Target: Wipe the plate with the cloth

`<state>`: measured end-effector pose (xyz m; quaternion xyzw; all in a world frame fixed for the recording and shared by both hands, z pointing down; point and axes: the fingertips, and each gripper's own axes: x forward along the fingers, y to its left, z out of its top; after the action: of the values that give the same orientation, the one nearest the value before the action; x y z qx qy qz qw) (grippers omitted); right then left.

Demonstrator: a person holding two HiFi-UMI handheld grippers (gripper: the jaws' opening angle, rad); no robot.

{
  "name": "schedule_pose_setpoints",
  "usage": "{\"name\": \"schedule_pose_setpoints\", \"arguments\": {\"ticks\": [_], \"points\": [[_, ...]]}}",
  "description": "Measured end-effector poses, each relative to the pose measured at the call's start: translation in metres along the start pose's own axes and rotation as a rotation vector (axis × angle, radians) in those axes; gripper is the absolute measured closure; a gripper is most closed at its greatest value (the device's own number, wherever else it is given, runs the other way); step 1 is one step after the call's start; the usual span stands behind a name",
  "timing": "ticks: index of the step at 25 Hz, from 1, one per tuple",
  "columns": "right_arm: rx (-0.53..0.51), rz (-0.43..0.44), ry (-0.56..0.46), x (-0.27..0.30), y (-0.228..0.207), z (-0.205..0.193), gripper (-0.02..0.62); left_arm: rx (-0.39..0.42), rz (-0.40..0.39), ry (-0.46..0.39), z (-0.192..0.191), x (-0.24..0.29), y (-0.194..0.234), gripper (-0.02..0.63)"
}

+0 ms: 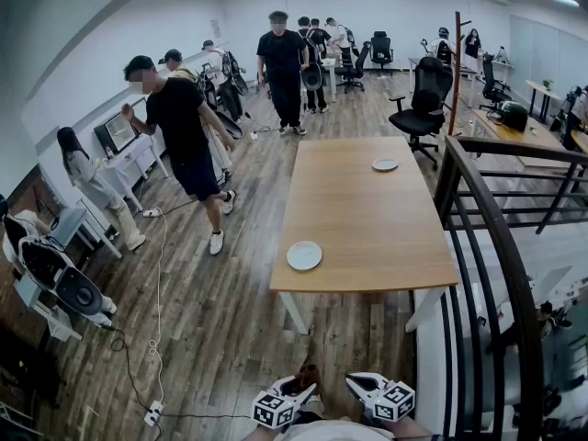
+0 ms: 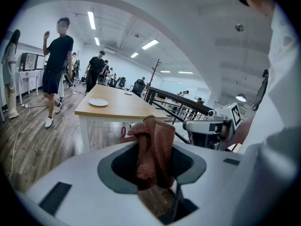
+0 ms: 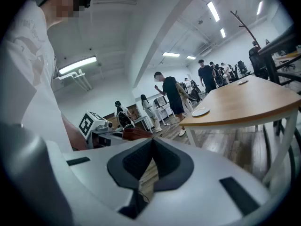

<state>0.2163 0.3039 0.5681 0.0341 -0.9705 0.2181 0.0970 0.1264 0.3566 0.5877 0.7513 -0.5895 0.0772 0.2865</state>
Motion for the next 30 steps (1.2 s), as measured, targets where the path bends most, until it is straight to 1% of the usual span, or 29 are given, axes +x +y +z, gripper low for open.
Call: {"name": "schedule_pose_setpoints", "arguments": {"ticks": [3, 8, 13, 16, 20, 24, 30], "points": [[-0.001, -0.003, -0.011, 0.004, 0.01, 0.005, 0.581, -0.005, 0.001, 0.005, -0.004, -0.01, 0.001, 0.437], [-0.001, -0.011, -0.012, 0.004, 0.021, 0.0, 0.581, -0.015, 0.002, 0.003, -0.011, -0.021, -0.001, 0.437], [0.035, 0.021, -0.063, 0.003, 0.027, 0.008, 0.581, -0.019, 0.003, -0.005, -0.018, -0.026, -0.003, 0.436], [0.03, 0.027, -0.044, 0.005, 0.026, 0.003, 0.581, -0.032, 0.014, -0.007, -0.021, -0.029, -0.002, 0.436], [0.033, 0.007, -0.027, 0.017, 0.013, 0.007, 0.581, -0.031, 0.022, -0.011, -0.014, -0.026, 0.012, 0.437], [0.062, -0.013, -0.016, 0.021, 0.0, 0.006, 0.581, -0.036, 0.012, 0.0, -0.011, -0.016, 0.016, 0.437], [0.054, -0.04, -0.002, 0.039, -0.027, 0.028, 0.581, -0.016, -0.019, 0.002, 0.02, 0.011, 0.042, 0.436]]}}
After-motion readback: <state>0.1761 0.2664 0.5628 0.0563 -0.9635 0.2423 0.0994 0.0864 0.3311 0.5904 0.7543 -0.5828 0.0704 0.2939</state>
